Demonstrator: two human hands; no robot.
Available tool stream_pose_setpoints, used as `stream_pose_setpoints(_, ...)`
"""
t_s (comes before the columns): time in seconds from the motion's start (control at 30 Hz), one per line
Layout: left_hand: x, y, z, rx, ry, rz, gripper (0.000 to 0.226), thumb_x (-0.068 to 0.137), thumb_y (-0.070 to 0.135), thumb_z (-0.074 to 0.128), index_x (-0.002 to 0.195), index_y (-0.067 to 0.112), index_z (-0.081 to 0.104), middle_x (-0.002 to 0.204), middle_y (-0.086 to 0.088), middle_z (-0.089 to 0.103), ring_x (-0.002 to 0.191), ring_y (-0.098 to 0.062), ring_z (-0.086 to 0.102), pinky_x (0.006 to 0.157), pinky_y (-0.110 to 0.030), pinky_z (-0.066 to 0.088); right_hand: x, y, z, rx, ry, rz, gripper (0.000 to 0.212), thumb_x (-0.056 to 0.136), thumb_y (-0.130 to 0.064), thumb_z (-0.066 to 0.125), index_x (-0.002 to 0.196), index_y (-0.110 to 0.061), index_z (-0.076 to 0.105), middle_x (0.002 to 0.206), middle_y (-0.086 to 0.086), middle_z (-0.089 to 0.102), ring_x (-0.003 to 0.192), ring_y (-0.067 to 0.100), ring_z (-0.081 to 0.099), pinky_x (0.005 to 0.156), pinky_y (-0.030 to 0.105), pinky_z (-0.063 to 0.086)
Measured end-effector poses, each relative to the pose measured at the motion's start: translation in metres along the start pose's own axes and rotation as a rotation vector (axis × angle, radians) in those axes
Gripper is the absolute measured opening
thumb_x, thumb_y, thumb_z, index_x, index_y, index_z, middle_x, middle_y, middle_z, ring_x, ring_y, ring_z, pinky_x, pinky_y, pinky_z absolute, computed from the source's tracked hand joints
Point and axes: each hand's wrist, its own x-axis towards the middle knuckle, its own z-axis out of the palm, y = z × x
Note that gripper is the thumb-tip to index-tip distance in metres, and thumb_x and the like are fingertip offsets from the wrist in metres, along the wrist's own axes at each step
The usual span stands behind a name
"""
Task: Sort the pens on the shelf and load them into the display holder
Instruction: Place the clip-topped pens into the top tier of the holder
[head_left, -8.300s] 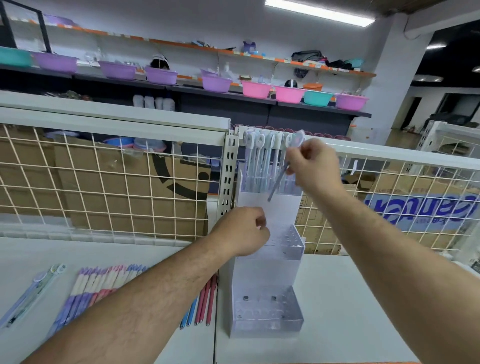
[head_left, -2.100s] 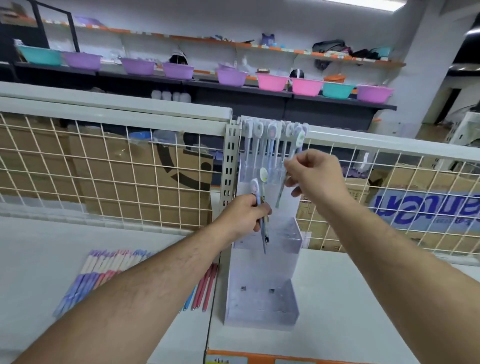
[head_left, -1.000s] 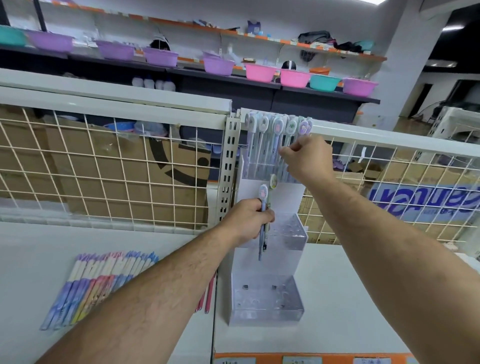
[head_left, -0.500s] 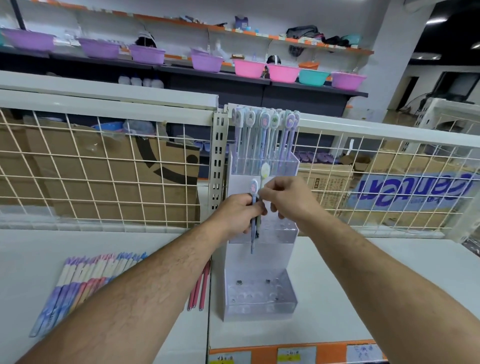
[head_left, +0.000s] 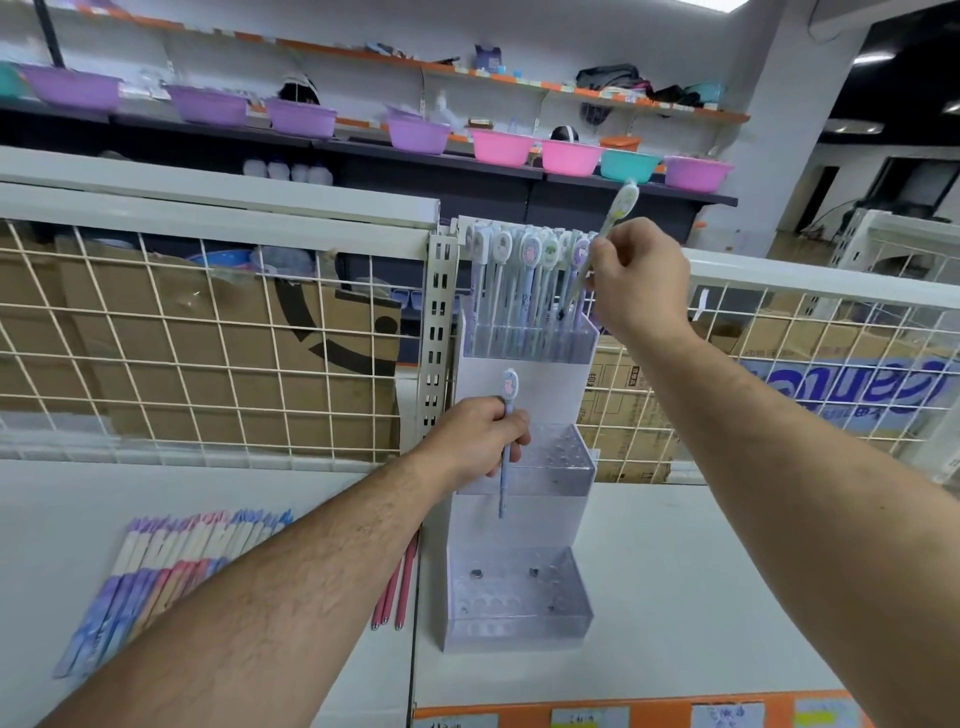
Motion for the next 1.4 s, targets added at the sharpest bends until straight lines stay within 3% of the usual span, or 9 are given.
stream_pose_setpoints(0.17, 0.0, 0.0, 0.0, 0.003, 0.003, -0.01, 0.025, 0.102, 0.027, 0.053, 0.083, 0.017, 0.067, 0.071, 0.005, 0.065, 0.046, 0.002, 0.054, 0.054, -0.023, 0.045, 0.002, 0.009, 0.012, -0.146, -0.092, 0.0, 0.019, 0.099, -0.028, 0.055, 0.089, -0.017, 0.066, 0.084, 0.003, 0.072, 0.081, 0.024, 0.07, 0.076, 0.039, 0.058)
stream_pose_setpoints(0.53, 0.001, 0.0, 0.0, 0.049, 0.009, -0.027, 0.027, 0.102, 0.031, 0.052, 0.085, 0.017, 0.068, 0.071, 0.008, 0.065, 0.046, 0.003, 0.055, 0.054, -0.022, 0.045, -0.008, 0.017, 0.029, -0.371, -0.174, -0.025, 0.024, 0.097, -0.018, 0.059, 0.077, -0.009, 0.07, 0.064, 0.001, 0.062, 0.057, 0.018, 0.059, 0.05, 0.024, 0.042)
stream_pose_setpoints(0.6, 0.001, 0.0, -0.001, 0.057, 0.008, -0.036, 0.029, 0.102, 0.032, 0.051, 0.085, 0.017, 0.068, 0.071, 0.007, 0.066, 0.045, 0.003, 0.054, 0.052, -0.021, 0.044, -0.014, 0.018, 0.026, -0.362, -0.176, -0.016, 0.02, 0.091, -0.012, 0.061, 0.075, -0.007, 0.071, 0.066, 0.005, 0.067, 0.064, 0.025, 0.065, 0.053, 0.029, 0.049)
stream_pose_setpoints(0.7, 0.001, 0.001, -0.002, 0.044, -0.003, -0.037, 0.033, 0.102, 0.036, 0.048, 0.089, 0.016, 0.07, 0.077, -0.003, 0.068, 0.045, 0.0, 0.054, 0.052, -0.022, 0.046, -0.034, 0.026, 0.02, -0.201, -0.159, 0.074, 0.011, 0.09, -0.013, 0.061, 0.081, -0.013, 0.067, 0.073, -0.001, 0.067, 0.068, 0.017, 0.064, 0.059, 0.031, 0.052)
stream_pose_setpoints(0.9, 0.002, 0.003, -0.005, -0.007, -0.002, -0.017, 0.036, 0.099, 0.051, 0.043, 0.095, 0.025, 0.068, 0.078, -0.008, 0.075, 0.054, -0.021, 0.055, 0.072, -0.041, 0.051, -0.093, 0.041, 0.01, 0.095, -0.547, 0.228, 0.009, 0.085, -0.006, 0.067, 0.079, -0.011, 0.064, 0.061, -0.002, 0.066, 0.05, 0.012, 0.055, 0.046, 0.03, 0.045)
stream_pose_setpoints(1.0, 0.001, 0.003, -0.005, -0.013, 0.015, 0.007, 0.044, 0.093, 0.055, 0.044, 0.087, 0.019, 0.068, 0.068, -0.006, 0.067, 0.055, -0.022, 0.055, 0.069, -0.042, 0.05, -0.11, 0.045, 0.013, 0.067, -0.677, 0.202, 0.011, 0.081, -0.012, 0.073, 0.082, -0.012, 0.062, 0.067, 0.003, 0.069, 0.053, 0.015, 0.058, 0.043, 0.028, 0.044)
stream_pose_setpoints(1.17, 0.0, 0.001, -0.004, 0.077, 0.012, 0.004, 0.048, 0.094, 0.06, 0.04, 0.082, 0.023, 0.069, 0.063, -0.008, 0.061, 0.053, -0.019, 0.055, 0.077, -0.043, 0.053, -0.118, 0.049, 0.021, 0.034, -0.608, 0.175, 0.019, 0.083, -0.016, 0.074, 0.078, -0.007, 0.059, 0.06, 0.003, 0.065, 0.051, 0.014, 0.06, 0.041, 0.025, 0.045)
stream_pose_setpoints(1.3, -0.003, 0.004, -0.005, 0.001, -0.035, 0.002, 0.045, 0.091, 0.053, 0.044, 0.075, 0.02, 0.07, 0.072, -0.012, 0.069, 0.055, -0.021, 0.055, 0.083, -0.046, 0.051, -0.113, 0.047, 0.016, 0.053, -0.61, 0.172, 0.019, 0.087, -0.016, 0.075, 0.076, -0.01, 0.06, 0.061, 0.004, 0.069, 0.05, 0.011, 0.062, 0.042, 0.026, 0.047)
stream_pose_setpoints(1.4, -0.004, 0.004, -0.006, -0.02, -0.056, -0.028, 0.036, 0.082, 0.041, 0.049, 0.088, 0.015, 0.074, 0.08, -0.011, 0.073, 0.062, -0.023, 0.057, 0.088, -0.049, 0.051, -0.098, 0.039, 0.005, 0.087, -0.501, 0.192, 0.018, 0.089, -0.015, 0.075, 0.077, -0.007, 0.064, 0.057, 0.0, 0.067, 0.051, 0.013, 0.063, 0.046, 0.03, 0.051)
